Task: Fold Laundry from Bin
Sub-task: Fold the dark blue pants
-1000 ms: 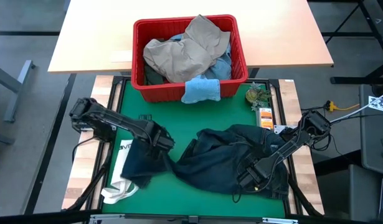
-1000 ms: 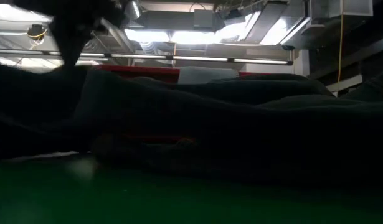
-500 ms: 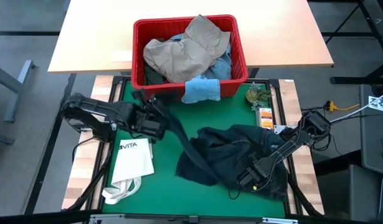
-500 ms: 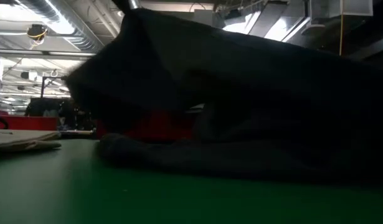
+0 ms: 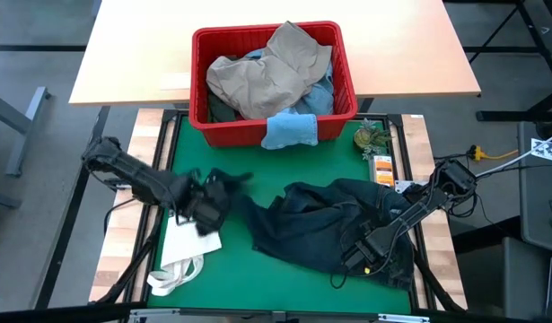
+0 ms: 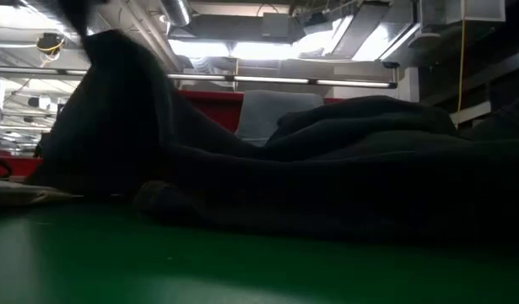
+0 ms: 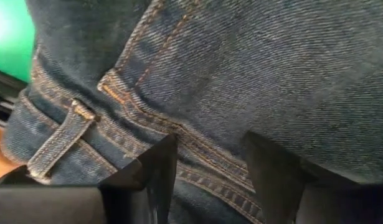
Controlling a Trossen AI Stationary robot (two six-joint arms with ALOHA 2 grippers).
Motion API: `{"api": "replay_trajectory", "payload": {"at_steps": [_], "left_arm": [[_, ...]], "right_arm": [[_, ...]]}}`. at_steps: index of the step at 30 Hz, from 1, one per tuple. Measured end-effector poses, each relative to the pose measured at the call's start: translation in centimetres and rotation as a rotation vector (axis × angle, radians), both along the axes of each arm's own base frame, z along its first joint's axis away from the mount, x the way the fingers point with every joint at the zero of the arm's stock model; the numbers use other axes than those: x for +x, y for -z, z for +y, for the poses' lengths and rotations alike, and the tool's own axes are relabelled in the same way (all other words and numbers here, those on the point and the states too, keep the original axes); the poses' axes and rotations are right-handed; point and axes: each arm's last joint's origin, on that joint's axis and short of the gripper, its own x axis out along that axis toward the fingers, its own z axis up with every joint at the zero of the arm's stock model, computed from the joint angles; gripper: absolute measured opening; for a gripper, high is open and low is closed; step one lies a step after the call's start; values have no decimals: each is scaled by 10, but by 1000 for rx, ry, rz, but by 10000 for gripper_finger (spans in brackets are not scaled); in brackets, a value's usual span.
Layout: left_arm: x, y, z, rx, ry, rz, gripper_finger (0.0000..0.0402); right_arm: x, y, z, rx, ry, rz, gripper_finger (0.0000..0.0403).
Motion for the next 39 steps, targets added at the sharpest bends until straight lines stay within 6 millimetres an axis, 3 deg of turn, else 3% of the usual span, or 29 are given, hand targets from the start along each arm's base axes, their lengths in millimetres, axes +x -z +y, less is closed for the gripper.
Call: {"api": "replay_trajectory", "payload": {"at_steps": [6, 12, 18, 27, 32, 39], "left_arm": [[-20, 29, -36, -161, -34, 91, 0], [-26, 43, -66, -301, -24, 26, 0], [-27, 56, -83, -369, 20, -63, 3], [-31, 73, -81, -370, -61, -39, 103], [-27, 73, -87, -469, -47, -37, 161], [-29, 71, -97, -604, -14, 26, 193]], "right_arm": [[-2, -2, 3, 97, 23, 75, 188], [-3, -3, 5, 167, 49, 134, 188], [-4, -4, 6, 205, 66, 173, 188], [-4, -4, 6, 205, 65, 170, 188], [-5, -11, 4, 218, 61, 146, 188], [-6, -15, 3, 208, 50, 108, 188]]}}
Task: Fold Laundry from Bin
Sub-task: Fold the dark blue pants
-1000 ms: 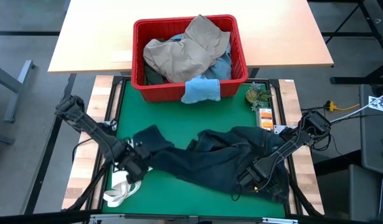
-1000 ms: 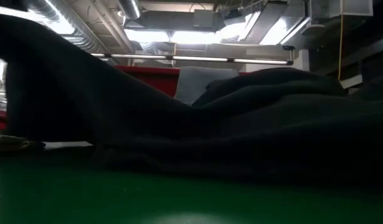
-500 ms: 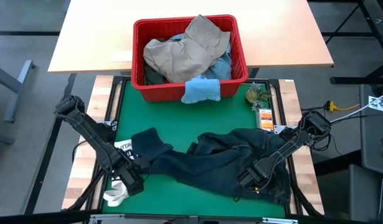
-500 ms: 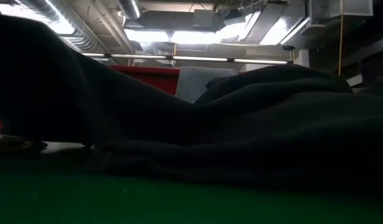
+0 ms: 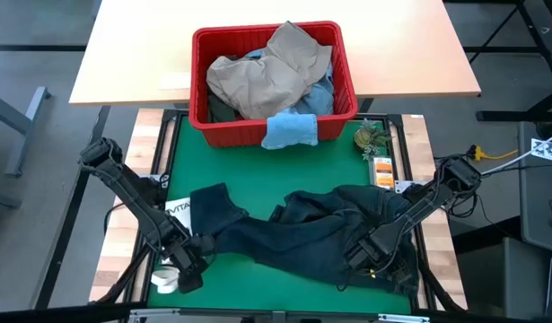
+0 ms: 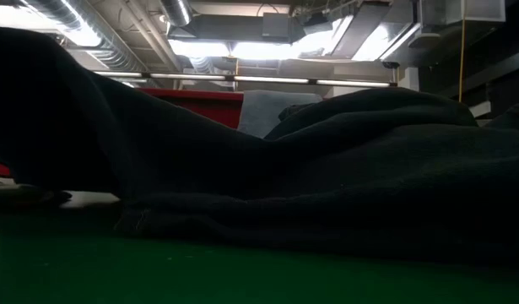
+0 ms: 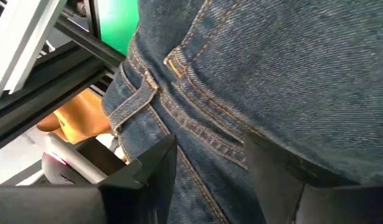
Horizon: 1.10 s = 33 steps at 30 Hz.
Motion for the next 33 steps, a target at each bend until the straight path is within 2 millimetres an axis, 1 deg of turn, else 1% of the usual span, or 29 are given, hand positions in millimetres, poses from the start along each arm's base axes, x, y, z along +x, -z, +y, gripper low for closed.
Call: {"api": "replay_trajectory", "payload": {"at_steps": [5, 7, 10, 12, 16, 19, 23, 27, 30, 33], "left_arm": [[-7, -1, -6, -128, 38, 134, 188], [-6, -2, -9, -157, 32, 129, 184], [0, -8, -12, -188, 23, 29, 180], [4, -15, -11, -221, 7, -62, 178], [11, -38, -7, -315, -31, -250, 178], [16, -56, 2, -339, -77, -423, 178], [26, -75, 19, -251, -123, -689, 178], [36, -85, 35, -72, -132, -899, 178], [44, -88, 45, 91, -78, -1008, 178], [48, -88, 52, 210, -20, -1045, 178]], "right_arm": [[0, 0, 0, 0, 0, 0, 188], [0, 0, 0, 4, 1, 3, 188], [0, -1, 1, 10, 2, 6, 188], [2, -3, 2, 20, 0, -4, 188], [8, -13, 8, 62, -21, -49, 188], [14, -23, 12, 76, -36, -103, 188], [22, -36, 17, 63, -64, -197, 188], [29, -46, 19, 1, -84, -306, 188], [33, -46, 17, -88, -102, -404, 188], [37, -45, 16, -170, -116, -498, 188]]}}
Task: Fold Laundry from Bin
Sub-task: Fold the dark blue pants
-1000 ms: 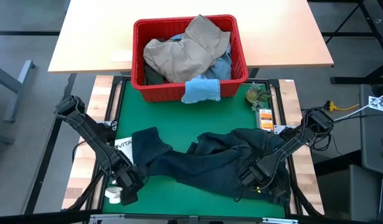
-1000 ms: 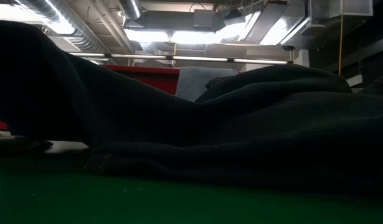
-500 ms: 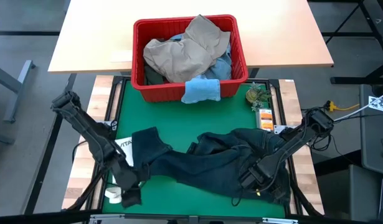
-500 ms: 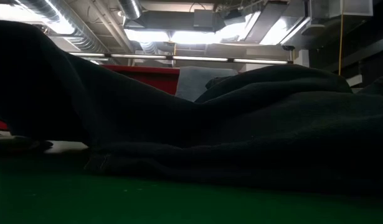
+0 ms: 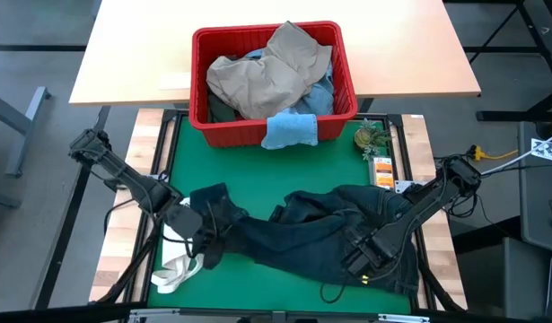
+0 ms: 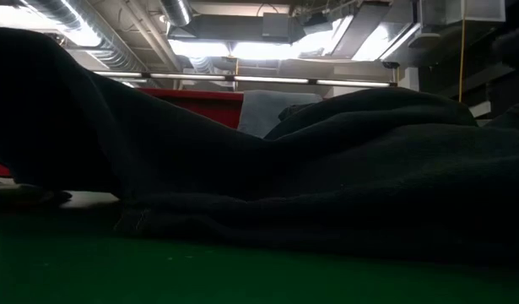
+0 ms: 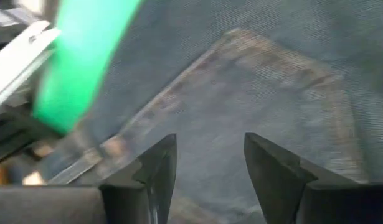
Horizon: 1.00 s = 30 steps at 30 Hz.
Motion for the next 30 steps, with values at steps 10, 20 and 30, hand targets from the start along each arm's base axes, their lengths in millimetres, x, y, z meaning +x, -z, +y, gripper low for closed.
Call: {"api": "replay_trajectory", "payload": {"at_steps": [10, 20, 30], "left_arm": [[17, 19, 7, 234, -16, 45, 178], [42, 62, 20, 325, -126, 251, 178], [52, 96, 41, 257, -223, 499, 178]], "right_arm": [[14, -1, 7, 2, 1, -213, 188], [17, -1, 7, -26, -2, -265, 188], [17, -1, 7, -27, -2, -265, 188]]}}
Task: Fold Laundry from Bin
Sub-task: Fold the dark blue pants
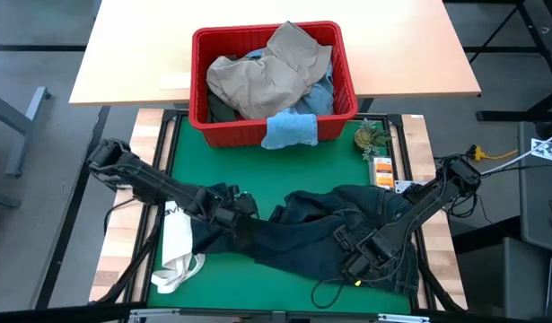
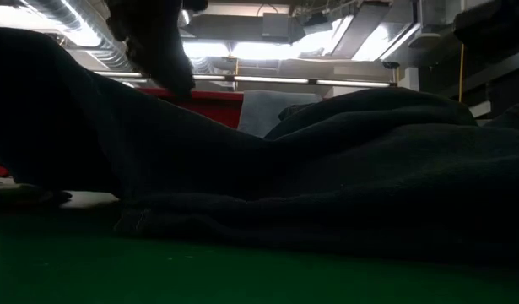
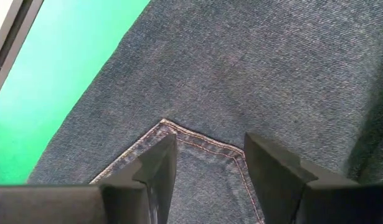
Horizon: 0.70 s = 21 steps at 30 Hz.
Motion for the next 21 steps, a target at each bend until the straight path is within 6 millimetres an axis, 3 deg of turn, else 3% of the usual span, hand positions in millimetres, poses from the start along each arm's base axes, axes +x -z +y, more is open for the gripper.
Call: {"api": "replay_trajectory", "payload": {"at_steps": [10, 15, 18, 21], "left_arm": [[5, 32, 5, 37, -69, 163, 178], [-1, 36, 7, 42, -134, 224, 175], [-4, 36, 8, 44, -155, 248, 152], [-6, 37, 7, 46, -150, 262, 96]], "right_arm": [[0, 0, 0, 0, -1, 0, 188], [0, 0, 0, 0, 0, 0, 188], [0, 0, 0, 0, 0, 0, 188], [0, 0, 0, 0, -1, 0, 188]]}}
